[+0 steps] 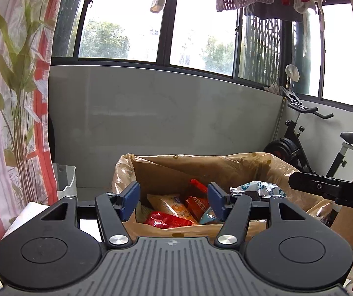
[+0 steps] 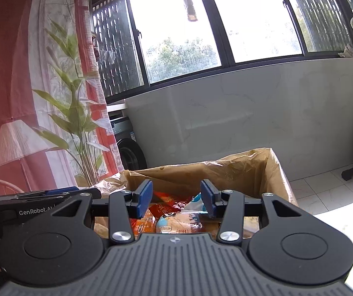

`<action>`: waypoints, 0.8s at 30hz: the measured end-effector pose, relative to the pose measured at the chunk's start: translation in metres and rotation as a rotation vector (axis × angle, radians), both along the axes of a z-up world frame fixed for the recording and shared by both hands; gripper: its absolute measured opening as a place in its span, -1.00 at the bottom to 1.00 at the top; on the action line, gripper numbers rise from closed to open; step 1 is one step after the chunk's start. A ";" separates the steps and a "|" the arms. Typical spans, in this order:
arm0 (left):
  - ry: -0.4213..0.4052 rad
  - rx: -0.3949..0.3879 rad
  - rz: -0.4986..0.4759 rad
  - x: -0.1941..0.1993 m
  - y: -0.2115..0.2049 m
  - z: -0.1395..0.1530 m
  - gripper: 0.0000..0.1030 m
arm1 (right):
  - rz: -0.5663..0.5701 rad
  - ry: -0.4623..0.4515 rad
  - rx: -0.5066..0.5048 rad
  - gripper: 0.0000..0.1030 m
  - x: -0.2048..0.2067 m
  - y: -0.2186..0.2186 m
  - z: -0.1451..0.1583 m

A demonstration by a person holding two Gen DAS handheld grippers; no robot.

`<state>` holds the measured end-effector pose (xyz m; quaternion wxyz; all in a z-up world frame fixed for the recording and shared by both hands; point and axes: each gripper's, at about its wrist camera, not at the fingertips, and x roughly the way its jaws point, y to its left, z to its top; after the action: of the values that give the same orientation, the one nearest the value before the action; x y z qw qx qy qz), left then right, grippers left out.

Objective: Organize snacks
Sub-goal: 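Grasp the yellow wafer bar with the left tool while the right tool grasps the clear nut bag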

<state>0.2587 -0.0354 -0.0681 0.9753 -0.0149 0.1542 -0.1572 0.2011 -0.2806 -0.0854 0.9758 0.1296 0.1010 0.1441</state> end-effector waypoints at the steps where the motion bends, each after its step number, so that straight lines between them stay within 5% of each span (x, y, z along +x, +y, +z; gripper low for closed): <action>1: -0.002 -0.005 0.001 -0.006 0.001 0.000 0.22 | 0.000 -0.007 -0.005 -0.08 -0.009 -0.001 -0.002; 13: 0.025 0.000 -0.019 -0.056 0.027 -0.024 0.22 | -0.020 0.030 -0.023 -0.08 -0.079 0.009 -0.052; 24: 0.134 -0.002 0.014 -0.052 0.045 -0.075 0.20 | 0.097 0.234 -0.262 -0.09 -0.047 0.036 -0.129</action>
<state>0.2063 0.0097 -0.1430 0.9639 -0.0273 0.2187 -0.1493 0.1541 -0.2450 -0.2149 0.9579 0.0122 0.2379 0.1603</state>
